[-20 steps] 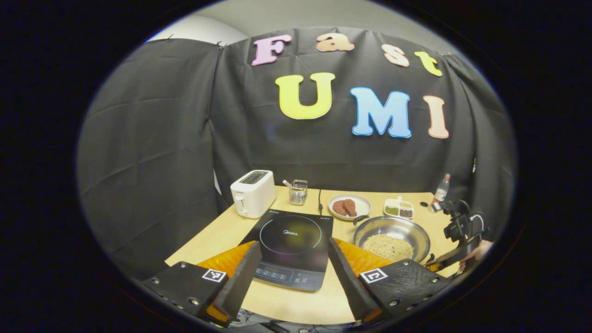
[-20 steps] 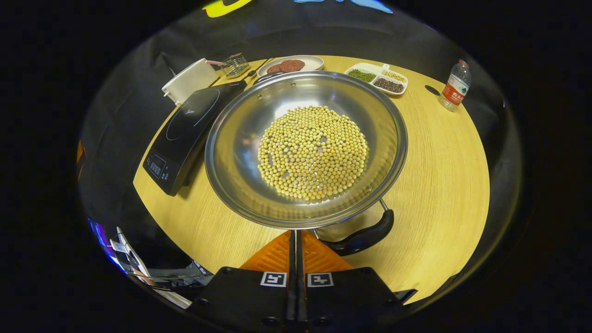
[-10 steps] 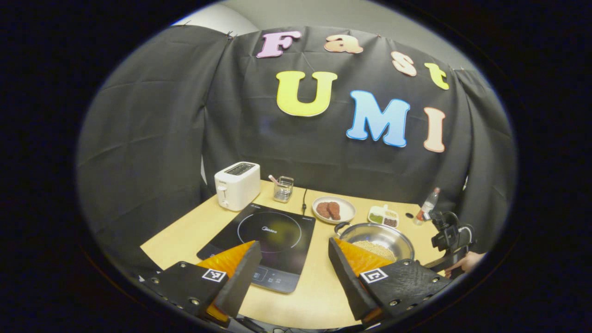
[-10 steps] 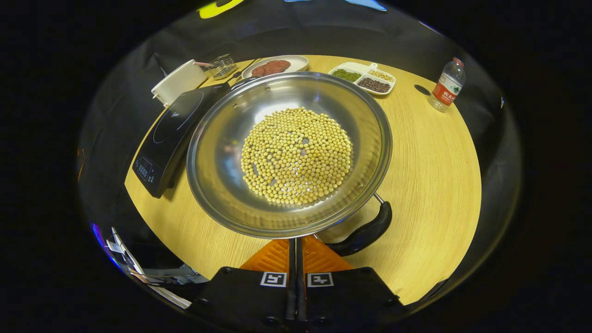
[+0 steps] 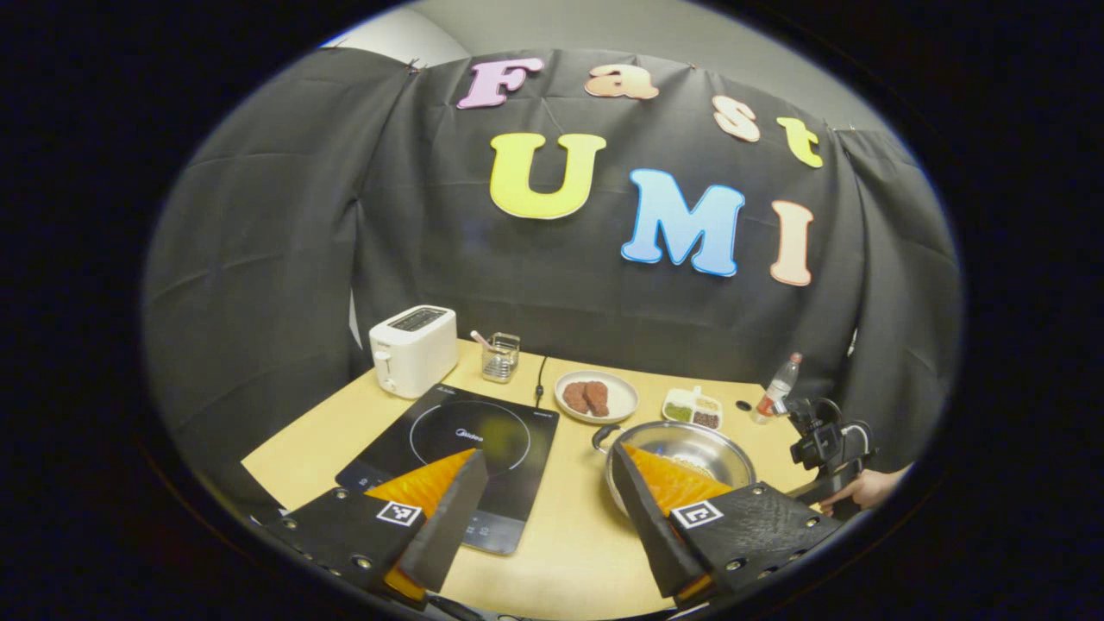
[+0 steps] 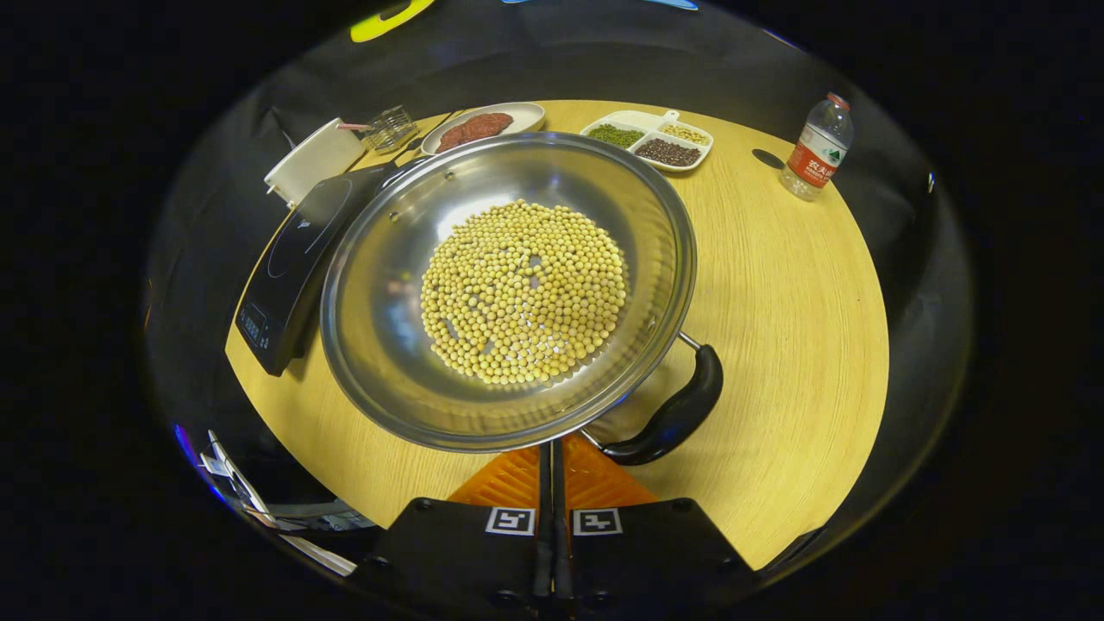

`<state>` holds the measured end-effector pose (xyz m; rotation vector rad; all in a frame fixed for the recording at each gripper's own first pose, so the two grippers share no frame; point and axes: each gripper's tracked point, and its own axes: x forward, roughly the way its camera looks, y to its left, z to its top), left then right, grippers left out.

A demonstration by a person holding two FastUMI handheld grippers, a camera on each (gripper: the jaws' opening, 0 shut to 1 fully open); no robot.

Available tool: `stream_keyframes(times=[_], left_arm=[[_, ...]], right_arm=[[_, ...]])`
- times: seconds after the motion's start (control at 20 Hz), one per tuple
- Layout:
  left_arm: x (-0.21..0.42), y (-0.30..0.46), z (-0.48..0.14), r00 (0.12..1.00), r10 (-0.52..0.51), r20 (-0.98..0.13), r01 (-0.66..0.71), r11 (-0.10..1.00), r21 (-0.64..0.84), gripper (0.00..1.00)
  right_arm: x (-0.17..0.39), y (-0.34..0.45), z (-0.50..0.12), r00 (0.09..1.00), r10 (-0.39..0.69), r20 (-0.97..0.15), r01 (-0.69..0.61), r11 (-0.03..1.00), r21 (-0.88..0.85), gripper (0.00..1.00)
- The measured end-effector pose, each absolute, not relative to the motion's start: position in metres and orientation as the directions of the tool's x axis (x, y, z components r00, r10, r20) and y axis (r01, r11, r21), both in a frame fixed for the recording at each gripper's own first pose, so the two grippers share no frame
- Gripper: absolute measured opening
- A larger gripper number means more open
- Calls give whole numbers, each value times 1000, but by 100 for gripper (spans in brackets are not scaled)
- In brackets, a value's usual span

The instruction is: First push the handle of the pot to place it horizontally, then grasp the pot with both hands and set it on the induction cooktop.

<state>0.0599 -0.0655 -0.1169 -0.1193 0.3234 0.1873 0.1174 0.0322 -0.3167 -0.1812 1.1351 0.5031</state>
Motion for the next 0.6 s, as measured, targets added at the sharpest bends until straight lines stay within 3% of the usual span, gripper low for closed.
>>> stream_keyframes(times=[0.05,0.1,0.15,0.2,0.25,0.55,0.6], left_arm=[[62,-69,-118,931,159,-329,-194,978,-78,89],[64,-73,-118,931,157,-331,-188,980,-63,85],[66,-75,-117,933,159,-324,-183,982,-47,89],[67,-79,-116,935,156,-317,-176,984,-36,85],[67,-85,-115,939,150,-311,-168,985,-33,89],[70,-109,-122,935,134,-327,-146,989,-12,85],[71,-111,-124,934,139,-330,-148,989,-2,89]], right_arm=[[121,29,-318,334,287,-898,-479,872,100,2],[126,25,-317,344,279,-897,-485,870,84,2],[130,21,-318,349,275,-896,-483,872,79,2],[133,19,-318,351,275,-895,-476,876,82,2],[136,15,-318,353,276,-894,-469,879,87,2],[162,-4,-315,389,272,-880,-417,904,95,2],[166,-7,-314,393,273,-878,-408,908,100,2]])
